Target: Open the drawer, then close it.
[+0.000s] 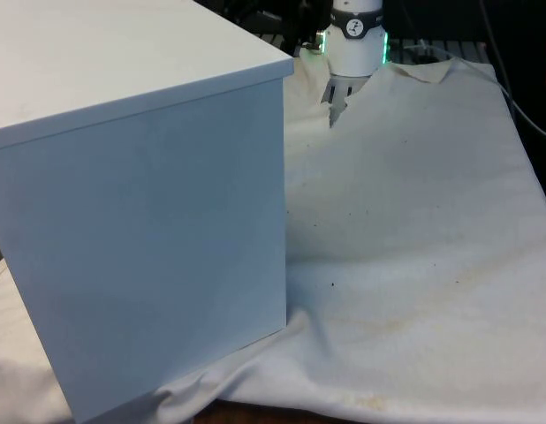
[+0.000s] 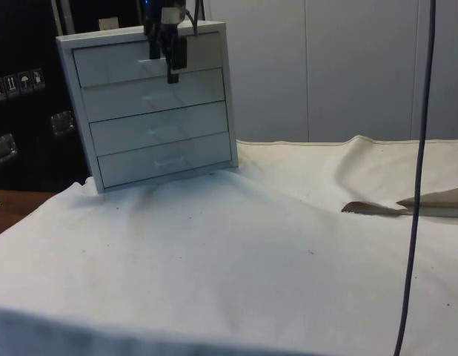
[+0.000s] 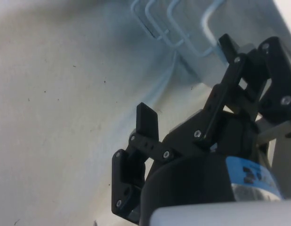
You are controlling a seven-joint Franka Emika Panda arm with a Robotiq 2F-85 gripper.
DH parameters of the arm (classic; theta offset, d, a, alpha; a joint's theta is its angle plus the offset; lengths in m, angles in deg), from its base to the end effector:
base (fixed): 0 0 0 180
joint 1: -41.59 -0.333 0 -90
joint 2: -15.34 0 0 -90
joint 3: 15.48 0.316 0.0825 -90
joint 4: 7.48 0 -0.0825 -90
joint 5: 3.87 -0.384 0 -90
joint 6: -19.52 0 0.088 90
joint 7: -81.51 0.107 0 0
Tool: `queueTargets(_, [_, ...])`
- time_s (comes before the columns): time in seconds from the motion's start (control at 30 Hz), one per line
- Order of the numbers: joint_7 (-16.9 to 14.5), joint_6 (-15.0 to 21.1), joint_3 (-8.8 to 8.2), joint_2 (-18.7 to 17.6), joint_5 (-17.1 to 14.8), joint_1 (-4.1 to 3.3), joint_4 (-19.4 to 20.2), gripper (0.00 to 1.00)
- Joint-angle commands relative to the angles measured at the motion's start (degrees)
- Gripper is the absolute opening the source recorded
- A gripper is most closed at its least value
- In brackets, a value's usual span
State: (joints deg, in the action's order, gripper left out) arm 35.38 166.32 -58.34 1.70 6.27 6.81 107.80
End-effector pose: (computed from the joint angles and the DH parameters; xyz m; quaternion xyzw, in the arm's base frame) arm 0.6152 -0.0638 0.4057 0.8892 0.3968 0.0975 0.2056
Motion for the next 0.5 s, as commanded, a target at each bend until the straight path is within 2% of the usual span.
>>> queueTargets(0.0, [0.4,0.7,-0.11,-0.3,0.2,0.00,0.0,1.00])
queueTargets(0.47, [1.3,0.6,-0.46,-2.3,0.1,0.17,-1.4,0.99])
